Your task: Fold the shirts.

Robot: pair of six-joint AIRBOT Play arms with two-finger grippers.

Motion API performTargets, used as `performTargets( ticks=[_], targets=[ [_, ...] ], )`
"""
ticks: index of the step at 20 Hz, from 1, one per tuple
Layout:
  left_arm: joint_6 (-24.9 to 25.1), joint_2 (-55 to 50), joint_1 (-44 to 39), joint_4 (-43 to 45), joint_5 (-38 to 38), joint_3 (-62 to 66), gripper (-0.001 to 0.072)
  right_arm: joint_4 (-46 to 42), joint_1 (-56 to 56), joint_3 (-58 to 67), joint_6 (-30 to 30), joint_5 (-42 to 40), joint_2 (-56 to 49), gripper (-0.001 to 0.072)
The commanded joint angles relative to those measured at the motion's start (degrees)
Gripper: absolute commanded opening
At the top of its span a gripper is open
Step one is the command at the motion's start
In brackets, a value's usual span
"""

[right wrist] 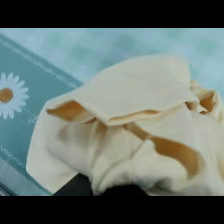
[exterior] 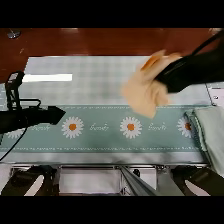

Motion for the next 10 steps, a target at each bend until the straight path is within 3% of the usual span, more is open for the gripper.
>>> performTargets(
  ticks=[1,6,10],
  targets=[
    [0.22,-0.57,-0.15,-0.87,0.79,-1.25,0.0702,-1.68,10.69,-14.19,7.15,-9.66,-2.71,0.0021],
    [0.17,-5.14,-2.80,-0.90,1.11,-1.64,0.0702,0.48,17.51,-16.26,11.85,-24.37,-20.13,0.0021],
    [0.13,-10.19,-3.41,-0.94,3.89,-1.64,0.0702,14.91,17.53,-16.22,10.23,-33.62,-29.77,0.0035]
  ],
)
